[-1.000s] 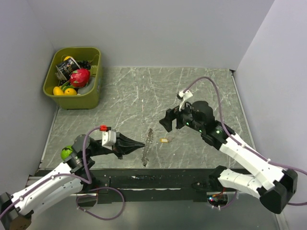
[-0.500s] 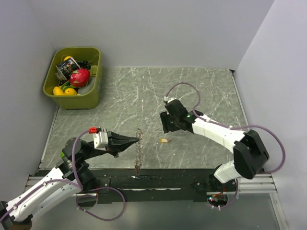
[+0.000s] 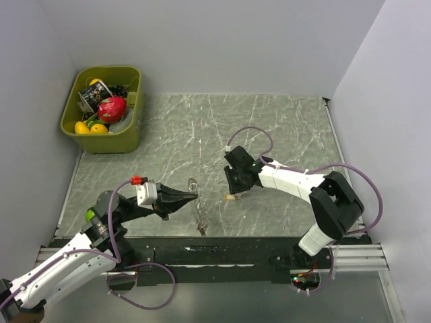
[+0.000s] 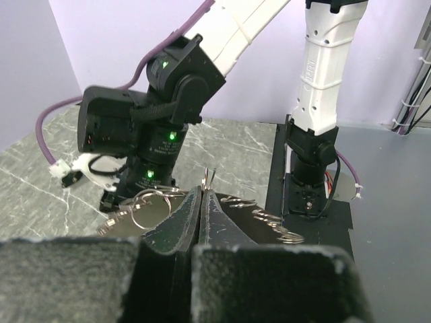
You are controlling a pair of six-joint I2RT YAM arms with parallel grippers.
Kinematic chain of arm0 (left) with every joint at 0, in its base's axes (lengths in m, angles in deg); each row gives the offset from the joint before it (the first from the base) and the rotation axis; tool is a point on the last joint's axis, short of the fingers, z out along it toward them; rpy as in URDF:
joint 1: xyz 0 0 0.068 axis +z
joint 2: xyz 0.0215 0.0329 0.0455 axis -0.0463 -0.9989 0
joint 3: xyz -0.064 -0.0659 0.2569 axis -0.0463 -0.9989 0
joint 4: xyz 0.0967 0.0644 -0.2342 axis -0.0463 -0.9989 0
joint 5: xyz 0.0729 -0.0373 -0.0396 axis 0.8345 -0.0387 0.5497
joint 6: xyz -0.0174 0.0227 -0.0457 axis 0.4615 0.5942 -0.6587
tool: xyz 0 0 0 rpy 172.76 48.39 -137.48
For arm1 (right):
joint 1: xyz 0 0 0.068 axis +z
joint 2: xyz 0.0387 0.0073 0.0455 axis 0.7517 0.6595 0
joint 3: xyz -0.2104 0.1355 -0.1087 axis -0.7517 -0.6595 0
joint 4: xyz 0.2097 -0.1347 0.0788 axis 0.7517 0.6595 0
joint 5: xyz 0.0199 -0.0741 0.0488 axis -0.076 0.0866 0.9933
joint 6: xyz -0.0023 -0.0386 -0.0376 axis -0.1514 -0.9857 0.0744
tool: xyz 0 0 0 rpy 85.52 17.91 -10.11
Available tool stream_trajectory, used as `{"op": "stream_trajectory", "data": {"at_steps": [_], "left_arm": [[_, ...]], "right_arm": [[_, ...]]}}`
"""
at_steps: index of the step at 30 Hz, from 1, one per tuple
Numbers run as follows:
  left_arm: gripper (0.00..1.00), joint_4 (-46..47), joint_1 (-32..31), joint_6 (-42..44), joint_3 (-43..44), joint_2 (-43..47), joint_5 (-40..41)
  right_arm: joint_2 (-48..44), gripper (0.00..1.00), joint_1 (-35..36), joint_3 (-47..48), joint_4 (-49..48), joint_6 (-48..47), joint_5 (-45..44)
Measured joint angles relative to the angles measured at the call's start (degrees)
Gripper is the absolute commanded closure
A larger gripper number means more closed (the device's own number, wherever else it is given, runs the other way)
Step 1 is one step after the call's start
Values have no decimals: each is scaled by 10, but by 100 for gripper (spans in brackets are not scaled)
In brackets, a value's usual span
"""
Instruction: Put the keys on the keyring
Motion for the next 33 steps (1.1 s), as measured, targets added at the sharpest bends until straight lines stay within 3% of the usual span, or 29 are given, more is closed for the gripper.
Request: {"op": "stream_trajectory", "data": {"at_steps": [10,13,17,24,28,33], "left_arm": [[99,0,0,0,0,0,-4],[99,0,0,0,0,0,-4],[99,0,0,0,0,0,-4],[99,-3,0,0,0,0,-3],[99,-9,0,0,0,1,0],[99,-9,0,0,0,1,7]], "right_arm": [[36,68,2,-14,1,10,3],[36,76,2,-15,0,10,3],[39,100,3,-18,-2,9,4],[35,100,5,-19,0,8,-3],[-17,100,7,-32,13,2,-7],[-165,100,7,-36,9,-36,11]]}}
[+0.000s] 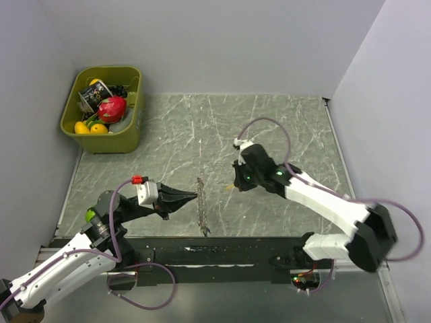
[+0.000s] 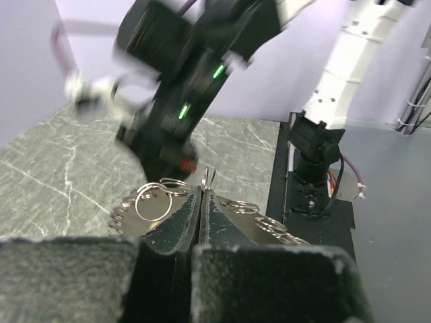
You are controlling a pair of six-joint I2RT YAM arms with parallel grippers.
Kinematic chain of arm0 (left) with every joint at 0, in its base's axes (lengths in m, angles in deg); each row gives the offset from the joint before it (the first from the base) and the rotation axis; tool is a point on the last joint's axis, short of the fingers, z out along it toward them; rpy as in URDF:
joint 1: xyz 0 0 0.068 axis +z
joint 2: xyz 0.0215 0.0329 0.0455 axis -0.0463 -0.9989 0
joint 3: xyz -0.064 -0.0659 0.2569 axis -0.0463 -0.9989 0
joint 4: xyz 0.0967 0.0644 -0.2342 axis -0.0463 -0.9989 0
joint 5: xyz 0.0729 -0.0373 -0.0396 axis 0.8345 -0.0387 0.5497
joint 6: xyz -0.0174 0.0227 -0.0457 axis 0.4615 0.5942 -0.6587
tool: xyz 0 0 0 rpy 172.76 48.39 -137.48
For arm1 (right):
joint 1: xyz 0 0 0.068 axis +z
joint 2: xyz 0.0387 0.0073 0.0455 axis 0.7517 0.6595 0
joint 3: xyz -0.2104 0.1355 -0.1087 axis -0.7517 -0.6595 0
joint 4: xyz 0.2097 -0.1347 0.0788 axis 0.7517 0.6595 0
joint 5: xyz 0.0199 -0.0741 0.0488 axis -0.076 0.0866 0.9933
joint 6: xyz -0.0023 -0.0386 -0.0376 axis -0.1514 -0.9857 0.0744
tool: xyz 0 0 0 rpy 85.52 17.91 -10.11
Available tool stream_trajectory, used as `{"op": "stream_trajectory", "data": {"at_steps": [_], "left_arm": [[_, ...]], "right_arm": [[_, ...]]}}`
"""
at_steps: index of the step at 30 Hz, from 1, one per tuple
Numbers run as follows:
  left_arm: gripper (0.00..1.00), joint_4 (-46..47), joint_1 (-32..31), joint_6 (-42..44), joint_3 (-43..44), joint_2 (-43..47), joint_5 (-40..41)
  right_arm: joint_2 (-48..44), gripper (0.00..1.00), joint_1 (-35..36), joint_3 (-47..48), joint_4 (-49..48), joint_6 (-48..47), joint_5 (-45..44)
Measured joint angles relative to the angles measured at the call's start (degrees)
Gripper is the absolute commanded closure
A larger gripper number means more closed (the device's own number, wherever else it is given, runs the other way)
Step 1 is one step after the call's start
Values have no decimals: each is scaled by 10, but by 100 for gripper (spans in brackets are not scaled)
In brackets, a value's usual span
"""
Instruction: Put the keys on the keyring
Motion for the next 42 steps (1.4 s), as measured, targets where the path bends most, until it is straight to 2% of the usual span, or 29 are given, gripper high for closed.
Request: {"op": "stream_trajectory", "data": {"at_steps": [7,12,17,26,30,36,42], "left_arm": [[99,0,0,0,0,-12,19],[99,2,0,0,0,-16,23],[99,7,0,0,0,-28,19],[99,11,0,0,0,-52,8],[99,11,0,2,1,-53,8],[99,11,0,4,2,-54,3],[99,10,0,5,3,-57,-3]], "right_arm": [[-206,100,0,-37,-50,-110,113],[-287,100,0,-49,-63,-183,214],[-294,100,0,-50,-68,-230,320],[-235,100,0,-28,-58,-259,413],[-223,100,2,0,-42,-262,394],[-142,100,18,71,3,-240,222],[-43,100,18,59,30,-189,111]]}}
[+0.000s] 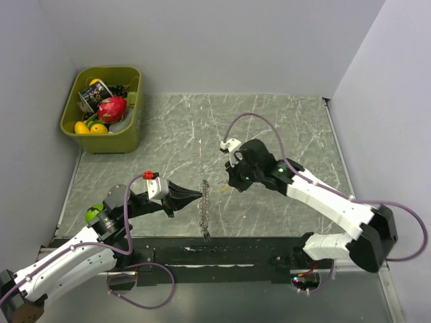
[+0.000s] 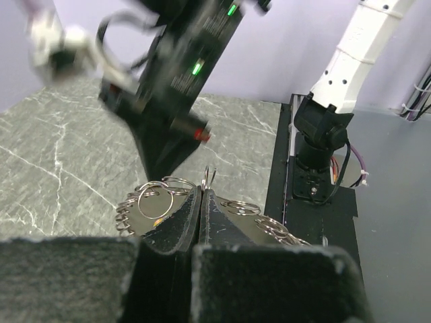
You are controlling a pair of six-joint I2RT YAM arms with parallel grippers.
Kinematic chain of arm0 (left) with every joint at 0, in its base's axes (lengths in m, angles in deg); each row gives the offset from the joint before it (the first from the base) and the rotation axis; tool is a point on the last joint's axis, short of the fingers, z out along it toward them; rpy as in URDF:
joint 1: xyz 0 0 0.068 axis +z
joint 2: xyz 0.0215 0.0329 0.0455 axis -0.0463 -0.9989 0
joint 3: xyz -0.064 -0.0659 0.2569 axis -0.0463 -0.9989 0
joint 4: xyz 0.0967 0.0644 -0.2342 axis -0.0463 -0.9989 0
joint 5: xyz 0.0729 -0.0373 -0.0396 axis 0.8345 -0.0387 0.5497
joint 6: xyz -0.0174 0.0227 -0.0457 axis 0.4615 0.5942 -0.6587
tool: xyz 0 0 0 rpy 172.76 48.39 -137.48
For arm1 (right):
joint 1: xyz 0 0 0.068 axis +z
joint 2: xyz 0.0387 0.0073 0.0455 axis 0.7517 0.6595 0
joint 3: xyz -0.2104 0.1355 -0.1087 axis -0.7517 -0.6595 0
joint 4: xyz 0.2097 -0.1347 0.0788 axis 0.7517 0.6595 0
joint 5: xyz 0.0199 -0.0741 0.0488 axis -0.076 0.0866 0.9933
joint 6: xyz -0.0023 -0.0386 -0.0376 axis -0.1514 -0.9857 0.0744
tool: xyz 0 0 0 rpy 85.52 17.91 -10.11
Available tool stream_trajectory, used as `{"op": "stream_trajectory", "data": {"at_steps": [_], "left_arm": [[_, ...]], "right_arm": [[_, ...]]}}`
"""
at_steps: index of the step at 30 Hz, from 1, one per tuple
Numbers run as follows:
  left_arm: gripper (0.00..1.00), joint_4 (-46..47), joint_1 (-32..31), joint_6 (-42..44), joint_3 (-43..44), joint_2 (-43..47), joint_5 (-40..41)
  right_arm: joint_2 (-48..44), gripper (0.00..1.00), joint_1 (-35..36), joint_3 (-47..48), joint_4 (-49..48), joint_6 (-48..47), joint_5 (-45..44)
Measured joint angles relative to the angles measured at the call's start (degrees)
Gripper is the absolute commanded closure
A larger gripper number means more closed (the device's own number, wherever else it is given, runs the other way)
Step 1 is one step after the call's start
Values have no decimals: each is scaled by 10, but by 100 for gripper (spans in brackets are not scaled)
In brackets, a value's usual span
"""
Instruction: Put the keys on the keyring
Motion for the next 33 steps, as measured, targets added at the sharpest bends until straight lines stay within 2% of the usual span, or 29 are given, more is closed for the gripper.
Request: {"op": "stream_trajectory", "data": {"at_steps": [4,10,11,12,15,16,20,23,25,27,33], "left_arm": [[99,0,0,0,0,0,0],[99,0,0,2,0,0,0],[99,0,0,2,0,0,0],[99,0,0,2,0,0,0],[99,0,0,2,0,1,0],[99,0,0,2,0,1,0],[99,0,0,2,0,2,0],[99,0,0,2,0,5,0],[99,0,0,2,0,7,0],[99,0,0,2,0,8,0],[99,0,0,2,0,9,1]], "right_arm": [[68,100,0,-11,1,32,-36],[137,100,0,-59,-28,70,-14],[147,88,0,-64,-33,76,-7],[153,59,0,-68,-38,81,-1],[156,26,2,-71,-52,97,10],[153,23,3,-71,-60,99,13],[117,21,6,-79,-77,108,9],[75,26,8,-85,-85,113,4],[62,35,11,-85,-90,117,0],[64,41,20,-85,-93,122,-7],[136,41,49,-88,-96,139,-11]]}}
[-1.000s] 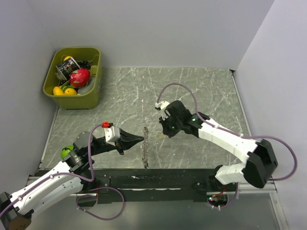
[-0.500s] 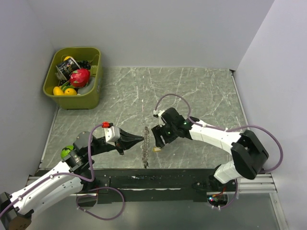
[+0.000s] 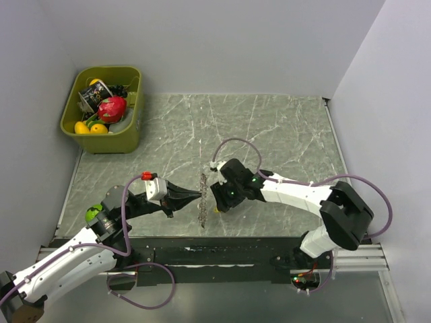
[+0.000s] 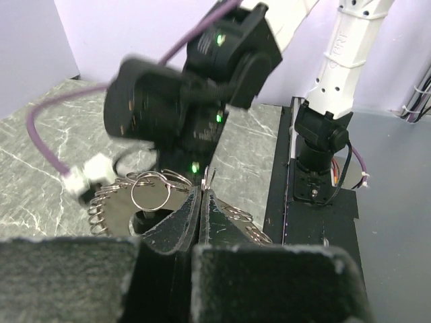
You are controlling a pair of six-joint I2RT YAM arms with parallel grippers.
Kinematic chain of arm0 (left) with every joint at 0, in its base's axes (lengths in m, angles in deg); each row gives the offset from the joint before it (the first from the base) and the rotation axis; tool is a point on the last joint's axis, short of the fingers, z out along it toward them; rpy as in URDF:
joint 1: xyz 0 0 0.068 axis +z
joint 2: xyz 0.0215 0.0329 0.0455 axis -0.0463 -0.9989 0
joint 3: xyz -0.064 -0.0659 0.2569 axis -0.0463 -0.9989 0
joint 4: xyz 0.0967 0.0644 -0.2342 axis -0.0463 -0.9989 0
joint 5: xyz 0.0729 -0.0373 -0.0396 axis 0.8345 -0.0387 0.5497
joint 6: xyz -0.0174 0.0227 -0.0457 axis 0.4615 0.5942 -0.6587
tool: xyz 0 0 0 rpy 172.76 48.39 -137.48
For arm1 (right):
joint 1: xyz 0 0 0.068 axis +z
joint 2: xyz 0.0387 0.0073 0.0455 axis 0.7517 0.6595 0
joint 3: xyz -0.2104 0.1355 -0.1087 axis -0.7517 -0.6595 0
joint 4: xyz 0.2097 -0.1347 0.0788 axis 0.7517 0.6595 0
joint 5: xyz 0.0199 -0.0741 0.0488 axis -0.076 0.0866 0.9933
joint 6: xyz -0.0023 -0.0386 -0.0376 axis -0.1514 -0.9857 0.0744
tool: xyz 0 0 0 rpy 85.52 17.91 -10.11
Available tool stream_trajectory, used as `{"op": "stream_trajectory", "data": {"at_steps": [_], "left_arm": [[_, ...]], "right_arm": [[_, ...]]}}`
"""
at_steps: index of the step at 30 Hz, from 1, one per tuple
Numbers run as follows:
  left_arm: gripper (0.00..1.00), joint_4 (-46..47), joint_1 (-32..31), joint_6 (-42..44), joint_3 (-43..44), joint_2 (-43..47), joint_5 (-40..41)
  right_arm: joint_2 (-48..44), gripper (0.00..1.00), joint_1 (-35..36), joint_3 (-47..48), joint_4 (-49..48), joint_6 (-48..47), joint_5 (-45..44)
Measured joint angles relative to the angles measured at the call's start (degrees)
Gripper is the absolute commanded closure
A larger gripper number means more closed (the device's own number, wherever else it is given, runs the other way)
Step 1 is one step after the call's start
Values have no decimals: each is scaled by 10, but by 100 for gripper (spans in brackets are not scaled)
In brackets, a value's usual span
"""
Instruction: Put the keys on the keyring
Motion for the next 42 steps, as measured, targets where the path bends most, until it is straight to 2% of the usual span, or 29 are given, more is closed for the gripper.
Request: {"op": "stream_trajectory", "data": {"at_steps": [4,11,14,24,28,31,32,33,35,42], "left_arm": [[99,-3,0,0,0,3,0],[99,-8,0,0,0,4,0],[99,-8,0,0,0,4,0],[99,-8,0,0,0,4,0],[99,-8,0,0,0,4,0],[99,-9,0,0,0,4,0],[99,-8,0,0,0,4,-1],[99,-8,0,0,0,4,-1],[99,-8,0,0,0,4,0],[99,-17,0,2,5,4,0]], "right_arm": [[24,38,25,-6,4,10,-19],[89,43,89,23,26,29,-92],[118,46,97,43,45,39,-125],[124,54,100,52,60,60,-196],[126,61,100,52,61,62,-212],[127,76,100,52,61,62,-218],[127,87,100,52,61,62,-219],[127,92,100,52,61,63,-223],[128,100,100,52,61,62,-228],[116,100,100,41,53,62,-243]]}}
